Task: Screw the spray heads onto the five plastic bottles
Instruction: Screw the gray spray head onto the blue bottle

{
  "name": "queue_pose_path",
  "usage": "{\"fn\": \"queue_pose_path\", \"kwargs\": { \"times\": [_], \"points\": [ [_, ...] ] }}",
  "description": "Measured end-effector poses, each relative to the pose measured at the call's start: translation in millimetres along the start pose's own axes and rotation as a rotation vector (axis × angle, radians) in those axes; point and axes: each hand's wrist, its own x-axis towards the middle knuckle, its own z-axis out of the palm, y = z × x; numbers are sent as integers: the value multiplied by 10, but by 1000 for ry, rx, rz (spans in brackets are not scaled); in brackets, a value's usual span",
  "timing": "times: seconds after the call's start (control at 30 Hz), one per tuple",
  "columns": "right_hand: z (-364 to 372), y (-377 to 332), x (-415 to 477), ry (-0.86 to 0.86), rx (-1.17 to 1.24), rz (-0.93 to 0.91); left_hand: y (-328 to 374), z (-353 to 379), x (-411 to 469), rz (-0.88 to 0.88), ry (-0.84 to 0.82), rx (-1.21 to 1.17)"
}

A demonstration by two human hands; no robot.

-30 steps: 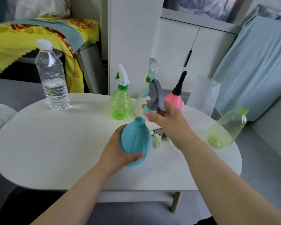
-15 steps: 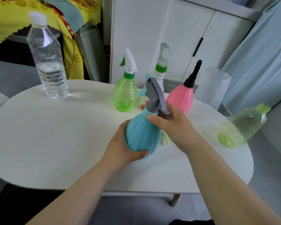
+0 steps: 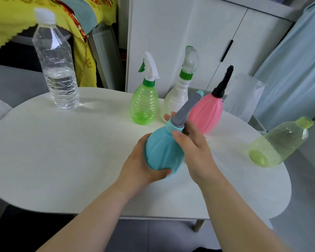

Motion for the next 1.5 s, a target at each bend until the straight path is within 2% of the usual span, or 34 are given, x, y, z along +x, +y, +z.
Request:
{"fn": "queue_pose_path", "kwargs": {
  "times": [0.1,0.3,0.37,0.47,0.53,0.67,0.9,0.97,1.1,1.27,1.37,1.5],
  "points": [
    [-18,12,29,24,-36,-7,-4,9,4,3,12,12],
    [119,82,80,253,-172,-29,11,17,0,18,11,18],
    [124,85,72,222,-204,-33,12,11,-1,18,5,3],
    [61,71,24,46,-177,-17,-1,-16,8,7,-12,-23],
    [7,74,18,-4,-128,-15,-14,-39,24,-4,-35,-46],
    [46,98,60,64,-143,-37,-16,-75,37,-17,-70,-65],
    [134,140,138,207,-82,30,25,-106,47,-9,-90,-102],
    [118,124,168,245,-73,-28,29,-118,48,-15,-114,-125],
    [110,25,200,172,-120,-61,24,-149,66,-22,-134,-110],
    [0,1,168,-73,-125,-36,10,-168,93,-33,-124,-133],
    [-45,-10,173,-66,-76,-6,1,-166,101,-33,-125,-126],
    [-34,2,231,77,-89,-32,-5,-155,95,-37,-124,-82]
  ]
}}
